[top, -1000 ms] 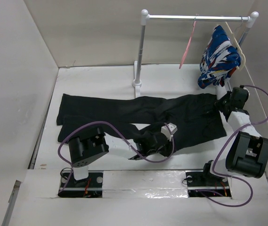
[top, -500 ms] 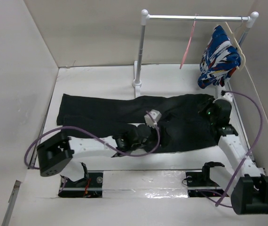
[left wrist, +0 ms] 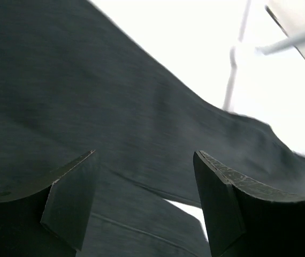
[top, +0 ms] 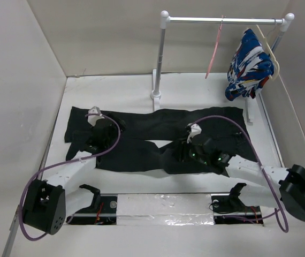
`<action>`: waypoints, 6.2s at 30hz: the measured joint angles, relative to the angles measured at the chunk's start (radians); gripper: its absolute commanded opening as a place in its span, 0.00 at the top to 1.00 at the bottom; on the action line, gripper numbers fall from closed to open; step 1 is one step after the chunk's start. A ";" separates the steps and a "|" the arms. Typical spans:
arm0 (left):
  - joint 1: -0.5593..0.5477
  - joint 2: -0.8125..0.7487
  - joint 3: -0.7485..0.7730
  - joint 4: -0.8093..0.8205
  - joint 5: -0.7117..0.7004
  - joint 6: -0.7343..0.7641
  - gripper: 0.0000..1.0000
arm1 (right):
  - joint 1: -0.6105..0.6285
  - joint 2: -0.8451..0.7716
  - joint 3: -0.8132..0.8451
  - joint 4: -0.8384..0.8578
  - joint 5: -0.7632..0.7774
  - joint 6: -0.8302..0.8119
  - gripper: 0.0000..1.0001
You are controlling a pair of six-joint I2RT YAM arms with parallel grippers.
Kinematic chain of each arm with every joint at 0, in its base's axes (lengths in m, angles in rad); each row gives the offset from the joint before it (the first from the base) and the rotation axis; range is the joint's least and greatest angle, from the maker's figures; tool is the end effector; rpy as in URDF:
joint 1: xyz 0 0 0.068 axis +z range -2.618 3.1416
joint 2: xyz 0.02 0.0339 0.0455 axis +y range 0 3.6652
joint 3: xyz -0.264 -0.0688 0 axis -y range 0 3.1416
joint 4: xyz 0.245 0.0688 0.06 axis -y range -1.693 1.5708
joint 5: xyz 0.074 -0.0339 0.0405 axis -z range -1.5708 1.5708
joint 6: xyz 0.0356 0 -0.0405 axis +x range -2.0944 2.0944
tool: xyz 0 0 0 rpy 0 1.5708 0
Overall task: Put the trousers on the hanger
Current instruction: Flatten out the trousers at the center of the board.
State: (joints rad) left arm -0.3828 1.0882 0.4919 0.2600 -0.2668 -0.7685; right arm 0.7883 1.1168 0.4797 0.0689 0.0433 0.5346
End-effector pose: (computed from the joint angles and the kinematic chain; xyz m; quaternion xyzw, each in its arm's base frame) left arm 0.2226 -0.0795 0.2237 -0.2305 0.7785 -0.2213 0.5402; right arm 0.1627 0.1615 0.1943 -0.1006 0.8710 0.2801 0.3908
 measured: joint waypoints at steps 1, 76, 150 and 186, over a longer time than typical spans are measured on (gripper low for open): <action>0.034 -0.013 -0.006 -0.018 0.005 0.000 0.32 | 0.045 0.022 0.002 -0.001 0.018 0.002 0.39; 0.596 1.236 1.521 -0.661 -0.181 0.370 0.90 | 0.285 -0.042 -0.071 0.037 0.284 -0.121 0.55; 0.633 0.569 0.583 -0.609 -0.001 0.266 0.47 | 0.286 -0.285 -0.099 -0.018 0.351 -0.097 0.78; 0.598 0.699 0.854 -0.804 -0.377 0.273 1.00 | 0.287 -0.295 -0.103 -0.015 0.343 -0.093 0.76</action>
State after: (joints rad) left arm 0.2150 1.7870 1.3457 -0.5442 -0.6441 -0.4957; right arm 1.0752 0.8219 0.3763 0.0536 0.3859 0.4412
